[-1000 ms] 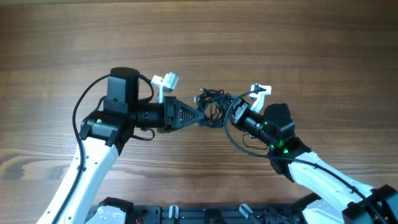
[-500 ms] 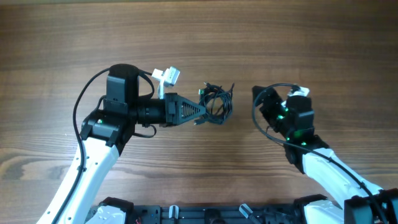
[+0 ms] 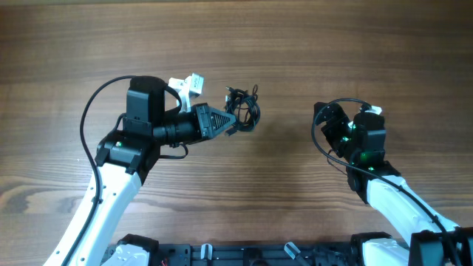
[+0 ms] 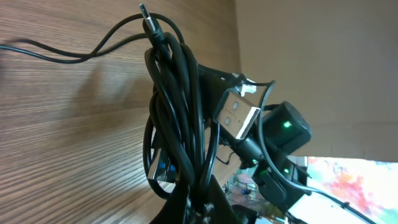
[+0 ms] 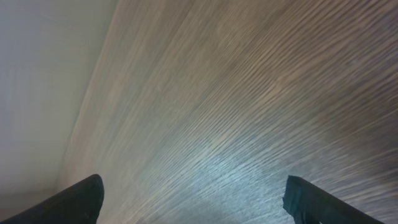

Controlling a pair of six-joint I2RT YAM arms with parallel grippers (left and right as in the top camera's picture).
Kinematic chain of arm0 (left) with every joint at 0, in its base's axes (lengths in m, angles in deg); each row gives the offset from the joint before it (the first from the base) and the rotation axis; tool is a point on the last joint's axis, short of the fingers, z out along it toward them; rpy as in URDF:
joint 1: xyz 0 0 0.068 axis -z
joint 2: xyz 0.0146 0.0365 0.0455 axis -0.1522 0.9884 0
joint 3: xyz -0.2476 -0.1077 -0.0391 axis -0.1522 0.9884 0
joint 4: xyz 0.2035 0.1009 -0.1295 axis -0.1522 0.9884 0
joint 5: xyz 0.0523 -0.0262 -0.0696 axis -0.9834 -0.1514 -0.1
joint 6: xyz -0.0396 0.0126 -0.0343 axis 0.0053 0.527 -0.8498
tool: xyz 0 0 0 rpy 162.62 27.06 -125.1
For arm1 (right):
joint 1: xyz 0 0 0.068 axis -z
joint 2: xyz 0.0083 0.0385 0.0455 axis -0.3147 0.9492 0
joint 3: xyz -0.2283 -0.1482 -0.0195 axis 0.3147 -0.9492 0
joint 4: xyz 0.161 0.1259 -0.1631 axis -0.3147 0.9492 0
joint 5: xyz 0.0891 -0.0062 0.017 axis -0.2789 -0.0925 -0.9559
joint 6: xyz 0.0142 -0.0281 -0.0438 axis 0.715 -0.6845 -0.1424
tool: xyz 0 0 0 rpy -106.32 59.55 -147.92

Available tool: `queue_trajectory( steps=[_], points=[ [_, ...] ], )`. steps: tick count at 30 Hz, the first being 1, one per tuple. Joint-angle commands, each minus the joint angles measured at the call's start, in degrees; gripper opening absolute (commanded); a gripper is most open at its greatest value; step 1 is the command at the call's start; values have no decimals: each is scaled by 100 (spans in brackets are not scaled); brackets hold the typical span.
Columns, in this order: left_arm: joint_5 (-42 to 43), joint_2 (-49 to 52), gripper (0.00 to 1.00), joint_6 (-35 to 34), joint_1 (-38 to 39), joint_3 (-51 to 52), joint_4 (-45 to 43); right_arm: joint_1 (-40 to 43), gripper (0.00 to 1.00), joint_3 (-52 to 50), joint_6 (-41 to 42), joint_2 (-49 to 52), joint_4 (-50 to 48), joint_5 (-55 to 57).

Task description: Untangle cables

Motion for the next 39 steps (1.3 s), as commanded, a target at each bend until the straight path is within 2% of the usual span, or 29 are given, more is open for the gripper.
queue_trajectory(
  steps=[1, 10, 18, 23, 26, 33, 39],
  points=[
    [-201, -92, 4, 96, 26, -35, 199, 24, 100, 24, -109, -15, -4, -737],
    [-911, -92, 4, 138, 26, -35, 1139, 24, 100, 24, -385, -1097, 44, -1576],
    [-1589, -92, 4, 138, 26, -35, 1182, 22, 100, 24, -404, -2153, 55, -1572],
    [-2039, -87, 4, 160, 26, -35, 957, 22, 100, 22, -409, -2122, 90, -1574],
    [-2037, -81, 4, 184, 26, -35, 629, 22, 100, 24, -411, -2022, 87, -1576],
    [-2037, -81, 4, 763, 28, -35, 190, 22, 100, 22, -675, -1812, 85, -1578],
    [-2037, -81, 4, 761, 28, -35, -83, 22, 100, 24, -756, -1613, 59, -1928]
  ],
)
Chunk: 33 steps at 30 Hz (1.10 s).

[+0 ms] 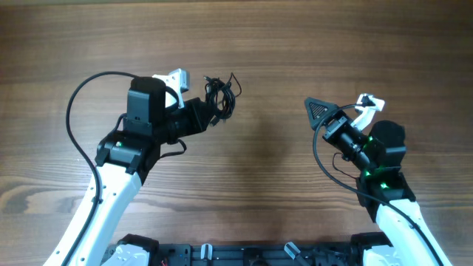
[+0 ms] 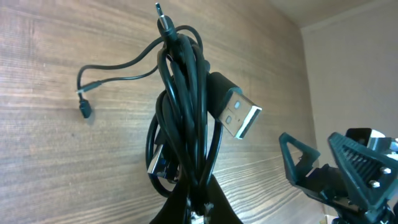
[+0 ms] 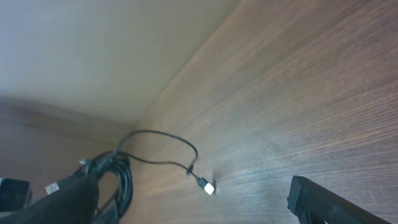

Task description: Untangle cables

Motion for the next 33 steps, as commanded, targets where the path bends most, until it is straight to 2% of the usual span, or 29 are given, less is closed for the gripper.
queue_trajectory(
  steps=[1, 13, 26, 28, 31, 33],
  points=[
    [-33, -81, 4, 201, 31, -33, -181, 17, 100, 24, -184, 120, -46, -439],
    [42, -81, 4, 199, 33, -33, -114, 17, 99, 24, -186, 133, -181, -1941],
    [826, -81, 4, 199, 31, -33, 42, -85, 100, 22, -273, 138, -125, -2559],
    [1228, -81, 4, 527, 31, -33, 33, -186, 100, 22, -284, 155, -92, -2492],
    [2343, -81, 4, 1668, 31, -33, 70, -278, 100, 22, -282, 181, -76, -2358],
    [2900, -81, 4, 2181, 31, -33, 101, -313, 100, 22, -269, 192, -83, -2343]
  ],
)
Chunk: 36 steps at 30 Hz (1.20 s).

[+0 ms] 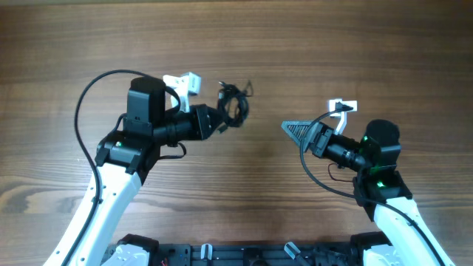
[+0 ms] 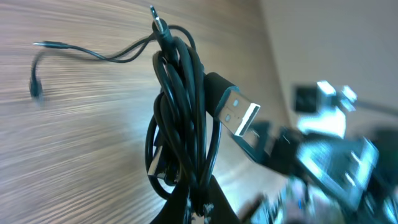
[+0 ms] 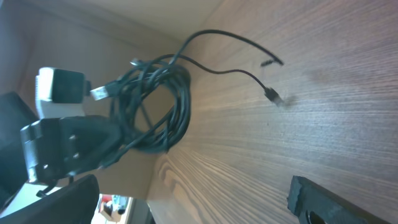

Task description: Untangle cables

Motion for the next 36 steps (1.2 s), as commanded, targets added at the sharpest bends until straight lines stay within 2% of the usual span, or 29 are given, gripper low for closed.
queue_trajectory(
  steps=[1, 5, 9, 15, 21, 28, 32, 36],
  points=[
    [1770, -81, 4, 1635, 31, -33, 44, -72, 100, 22, -116, 79, -7, -35],
    [1867, -81, 4, 2197, 31, -33, 433, -70, 100, 22, -214, 79, -175, -295],
    [1792, -81, 4, 2669, 31, -33, 973, -63, 100, 22, -839, 79, -527, -372],
    [1480, -81, 4, 2691, 31, -33, 1464, -66, 100, 22, -1027, 79, -1351, -332],
    [2164, -81, 4, 2870, 48, -33, 1438, -72, 99, 22, -1049, 131, -1185, -855],
    [2225, -81, 4, 2951, 472, -33, 1436, -282, 100, 22, -1467, 358, -1180, -1399],
    [1974, -81, 4, 2734, 546, -33, 1412, -310, 100, 22, -1486, 542, -1158, -1399],
    [1161, -81, 4, 1526, 402, -33, 1298, -310, 100, 22, -1434, 699, -1161, -1080]
  ],
)
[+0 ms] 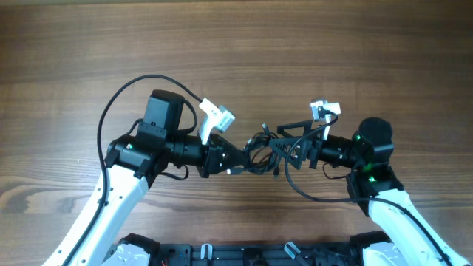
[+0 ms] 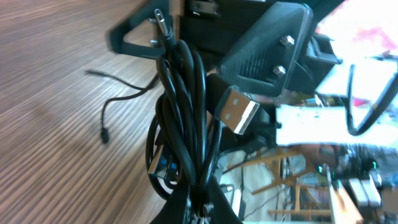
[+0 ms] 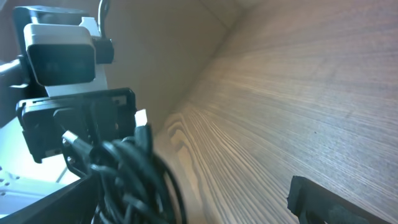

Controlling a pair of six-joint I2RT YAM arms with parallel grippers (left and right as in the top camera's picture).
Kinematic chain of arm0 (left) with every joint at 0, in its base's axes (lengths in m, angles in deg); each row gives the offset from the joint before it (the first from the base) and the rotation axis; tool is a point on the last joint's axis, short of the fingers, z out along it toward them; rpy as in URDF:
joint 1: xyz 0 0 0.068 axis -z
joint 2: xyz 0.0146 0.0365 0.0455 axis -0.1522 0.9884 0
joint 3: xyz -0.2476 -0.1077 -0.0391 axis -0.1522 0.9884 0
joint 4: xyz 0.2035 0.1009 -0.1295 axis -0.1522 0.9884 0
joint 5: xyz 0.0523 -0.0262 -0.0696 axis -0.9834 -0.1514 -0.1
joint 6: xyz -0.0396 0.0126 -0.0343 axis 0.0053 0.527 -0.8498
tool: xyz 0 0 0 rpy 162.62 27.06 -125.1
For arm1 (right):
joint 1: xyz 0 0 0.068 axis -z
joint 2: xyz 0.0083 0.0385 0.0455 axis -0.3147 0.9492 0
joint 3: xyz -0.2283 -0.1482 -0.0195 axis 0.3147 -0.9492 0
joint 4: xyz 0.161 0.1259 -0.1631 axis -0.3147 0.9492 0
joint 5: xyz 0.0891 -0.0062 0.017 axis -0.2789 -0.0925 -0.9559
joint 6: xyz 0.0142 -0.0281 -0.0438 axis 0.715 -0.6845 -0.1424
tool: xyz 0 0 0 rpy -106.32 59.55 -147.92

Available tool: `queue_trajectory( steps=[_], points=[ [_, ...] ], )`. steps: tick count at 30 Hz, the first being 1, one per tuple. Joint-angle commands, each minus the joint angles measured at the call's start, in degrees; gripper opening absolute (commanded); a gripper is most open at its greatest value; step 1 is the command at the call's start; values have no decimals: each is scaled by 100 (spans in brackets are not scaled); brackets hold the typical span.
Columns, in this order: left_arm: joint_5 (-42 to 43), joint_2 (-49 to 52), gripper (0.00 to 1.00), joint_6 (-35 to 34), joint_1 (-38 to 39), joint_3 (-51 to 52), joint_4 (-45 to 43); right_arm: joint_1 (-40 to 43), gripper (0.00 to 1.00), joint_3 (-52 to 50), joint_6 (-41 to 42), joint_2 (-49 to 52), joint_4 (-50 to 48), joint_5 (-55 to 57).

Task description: Untangle cables

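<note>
A tangled bundle of black cables [image 1: 259, 145] hangs in the air over the middle of the table, with my left gripper [image 1: 235, 159] shut on its lower loops. In the left wrist view the bundle [image 2: 185, 118] stands upright with a silver USB plug [image 2: 239, 109] sticking out; the gripper [image 2: 200, 210] pinches it at the bottom. A thin loose end with a small plug [image 2: 104, 133] trails onto the wood. My right gripper [image 1: 287, 144] is open and faces the bundle from the right. In the right wrist view the bundle [image 3: 134, 180] fills the space by the left finger of that gripper [image 3: 199, 208].
The wooden table [image 1: 236, 44] stretches on all sides. The left wrist camera housing [image 3: 62, 46] shows close behind the bundle. The right arm's own black cable [image 1: 307, 192] loops below its wrist.
My left gripper has carried the bundle right and toward the table's front. My right gripper has moved left. The two now meet at the centre, the bundle at the right gripper's open fingers.
My left gripper held the bundle at the back left of centre at every earlier moment, shifting it slightly. My right gripper, open throughout, was first tucked at the far right, then stood raised and turned leftward, then nearer the bundle, and now right against it.
</note>
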Motion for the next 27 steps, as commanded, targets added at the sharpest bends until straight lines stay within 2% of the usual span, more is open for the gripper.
queue_trajectory(
  steps=[1, 5, 9, 13, 15, 18, 21, 24, 27],
  points=[
    [-802, -79, 4, -1239, -155, -35, -153, -22, 100, 22, -4, 133, 9, 254],
    [-2031, -79, 4, -2739, -304, -35, -328, -15, 100, 22, 809, 133, 9, 914],
    [-3305, -79, 4, -4210, -319, -35, -413, -17, 100, 22, 1552, 133, 11, 1014],
    [-3982, -79, 4, -5796, -245, -35, -719, -39, 87, 22, 1853, 133, 11, 372],
    [-4225, -79, 4, -6290, -157, -35, -870, -94, 79, 22, 1816, 140, 15, 55],
    [-4441, -79, 4, -6424, -17, -35, -1040, -258, 60, 22, 1908, 140, 15, -4],
    [-4522, -79, 4, -6422, 140, -35, -1196, -522, 58, 22, 2531, 142, 13, 192],
    [-4614, -79, 4, -6419, 330, -35, -1329, -892, 47, 22, 3270, 144, 9, 610],
    [-4940, -79, 4, -6417, 551, -35, -1349, -1279, 46, 22, 3888, 144, 9, 1176]
  ],
)
